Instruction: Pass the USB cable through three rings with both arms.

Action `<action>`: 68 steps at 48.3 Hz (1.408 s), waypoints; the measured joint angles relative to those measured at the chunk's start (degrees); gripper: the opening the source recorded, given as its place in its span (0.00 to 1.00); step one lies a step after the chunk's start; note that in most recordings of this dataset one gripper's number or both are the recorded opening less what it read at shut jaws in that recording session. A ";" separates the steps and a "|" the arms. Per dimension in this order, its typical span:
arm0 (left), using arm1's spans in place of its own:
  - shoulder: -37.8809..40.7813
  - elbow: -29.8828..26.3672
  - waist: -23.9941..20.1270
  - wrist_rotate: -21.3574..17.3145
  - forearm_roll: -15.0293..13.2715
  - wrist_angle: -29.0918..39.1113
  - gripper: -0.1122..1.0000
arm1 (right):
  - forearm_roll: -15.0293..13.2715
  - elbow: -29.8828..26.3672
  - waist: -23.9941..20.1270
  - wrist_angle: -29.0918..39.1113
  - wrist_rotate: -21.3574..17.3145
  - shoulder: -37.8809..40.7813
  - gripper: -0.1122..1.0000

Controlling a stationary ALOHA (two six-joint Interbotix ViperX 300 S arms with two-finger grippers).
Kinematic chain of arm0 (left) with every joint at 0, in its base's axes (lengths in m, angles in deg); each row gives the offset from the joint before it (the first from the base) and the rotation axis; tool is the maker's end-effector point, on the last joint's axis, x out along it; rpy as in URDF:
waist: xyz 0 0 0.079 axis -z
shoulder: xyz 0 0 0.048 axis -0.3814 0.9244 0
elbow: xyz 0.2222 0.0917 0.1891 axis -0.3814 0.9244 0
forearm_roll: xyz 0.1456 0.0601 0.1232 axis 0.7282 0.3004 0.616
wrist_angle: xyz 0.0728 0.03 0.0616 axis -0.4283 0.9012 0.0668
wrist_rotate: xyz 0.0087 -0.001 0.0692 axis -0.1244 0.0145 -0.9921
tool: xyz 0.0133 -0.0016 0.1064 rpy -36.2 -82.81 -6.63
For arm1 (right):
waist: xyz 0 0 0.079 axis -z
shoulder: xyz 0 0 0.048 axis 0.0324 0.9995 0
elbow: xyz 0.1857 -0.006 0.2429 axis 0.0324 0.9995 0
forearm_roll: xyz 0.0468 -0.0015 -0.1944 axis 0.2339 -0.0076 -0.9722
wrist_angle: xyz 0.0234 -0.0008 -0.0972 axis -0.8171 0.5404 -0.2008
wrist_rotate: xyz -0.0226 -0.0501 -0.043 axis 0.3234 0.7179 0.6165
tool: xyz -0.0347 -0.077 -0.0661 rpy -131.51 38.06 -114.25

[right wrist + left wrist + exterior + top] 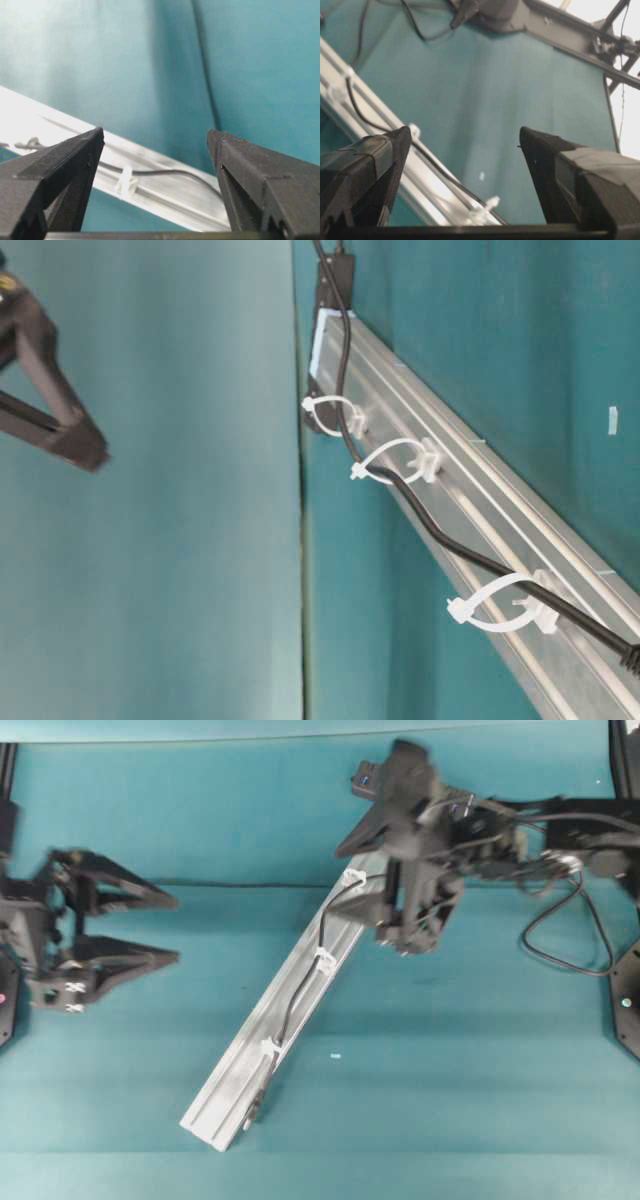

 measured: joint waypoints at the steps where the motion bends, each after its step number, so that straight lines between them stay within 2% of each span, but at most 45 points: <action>1: -0.53 0.09 0.00 -0.79 0.00 0.00 0.95 | 0.00 0.18 0.18 0.00 0.00 -0.44 0.87; 5: -2.37 0.53 -0.18 -2.90 0.00 0.09 0.95 | 0.00 0.79 0.97 0.00 0.00 -2.72 0.87; 14: -4.48 0.62 -2.37 -5.10 0.00 0.79 0.95 | 0.00 3.78 2.81 -0.79 0.00 -9.40 0.87; 26: -5.71 0.62 -6.24 -5.80 0.00 0.97 0.95 | -0.09 10.72 3.16 -8.09 0.00 -17.58 0.87; 41: -9.67 0.70 -7.12 -11.87 0.00 1.05 0.95 | 0.00 17.23 3.25 -10.37 -0.18 -24.61 0.87; 47: -10.55 0.62 -7.12 -11.87 0.00 2.55 0.95 | 0.09 19.07 3.16 -10.63 -1.67 -26.28 0.87; 61: -11.95 0.62 -7.12 -11.87 0.00 5.63 0.95 | 0.18 23.73 2.90 -12.39 -8.96 -31.90 0.87; 68: -12.30 0.62 -7.12 -11.87 0.00 5.89 0.95 | 0.18 28.30 0.53 -13.27 -11.16 -36.30 0.87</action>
